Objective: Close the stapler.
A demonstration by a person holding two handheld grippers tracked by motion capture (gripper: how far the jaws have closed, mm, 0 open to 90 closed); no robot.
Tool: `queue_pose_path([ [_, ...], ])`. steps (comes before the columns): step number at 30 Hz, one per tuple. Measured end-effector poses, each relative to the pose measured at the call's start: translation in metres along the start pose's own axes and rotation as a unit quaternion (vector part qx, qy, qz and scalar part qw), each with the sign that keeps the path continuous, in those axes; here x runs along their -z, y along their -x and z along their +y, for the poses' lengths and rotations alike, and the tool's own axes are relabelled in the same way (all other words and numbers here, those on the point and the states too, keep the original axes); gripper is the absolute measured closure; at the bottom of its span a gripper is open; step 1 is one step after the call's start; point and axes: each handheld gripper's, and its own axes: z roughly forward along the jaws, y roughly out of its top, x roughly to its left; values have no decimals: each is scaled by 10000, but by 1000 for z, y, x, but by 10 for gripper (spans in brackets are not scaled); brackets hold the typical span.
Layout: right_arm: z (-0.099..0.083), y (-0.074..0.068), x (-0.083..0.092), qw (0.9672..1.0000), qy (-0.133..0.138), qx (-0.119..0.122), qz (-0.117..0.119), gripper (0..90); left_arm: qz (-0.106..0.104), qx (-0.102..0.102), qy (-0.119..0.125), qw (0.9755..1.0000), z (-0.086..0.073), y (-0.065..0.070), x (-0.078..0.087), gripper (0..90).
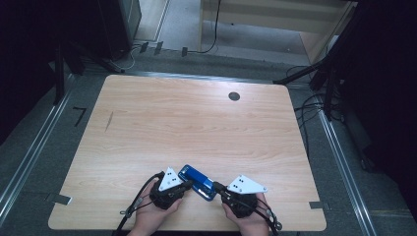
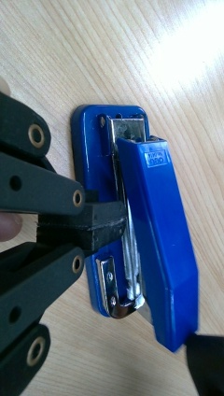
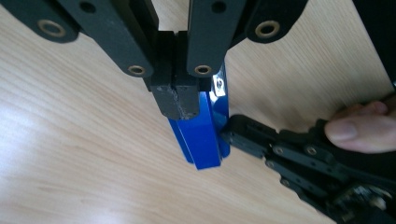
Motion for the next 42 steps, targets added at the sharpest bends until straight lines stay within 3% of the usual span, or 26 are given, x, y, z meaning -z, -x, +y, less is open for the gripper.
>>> queue_pose_path([
  [6, -5, 3, -2, 9999, 55, -99, 117, 900, 22, 3, 4, 10000, 0, 0, 0, 900],
  [7, -5, 3, -3, 9999, -72, -69, 69, 900, 29, 1, 0, 10000, 0, 0, 0, 900],
  [13, -7, 0, -3, 9999, 33, -93, -23, 900, 30, 1, 8, 10000, 0, 0, 0, 900],
  [18, -8, 1, -2, 9998, 79, -192, 23, 900, 71, 126, 179, 9997, -2, -2, 3, 900],
  [21, -6, 3, 3, 9989, 283, -346, 136, 900, 93, 149, 220, 9996, -2, -3, 5, 900],
  [27, -9, -2, 5, 9992, 253, -312, 15, 900, 130, 186, 294, 9993, -2, -5, 10, 900],
  [37, -15, -12, 4, 9995, 129, -235, 178, 900, 423, 363, 490, 9972, -7, -23, 34, 900],
  [41, -19, -19, -2, 9996, -27, -184, 226, 900, 571, 571, 588, 9950, -14, -33, 48, 900],
  [42, -20, -20, -3, 9996, -55, -170, 210, 900, 572, 636, 650, 9942, -16, -36, 51, 845],
])
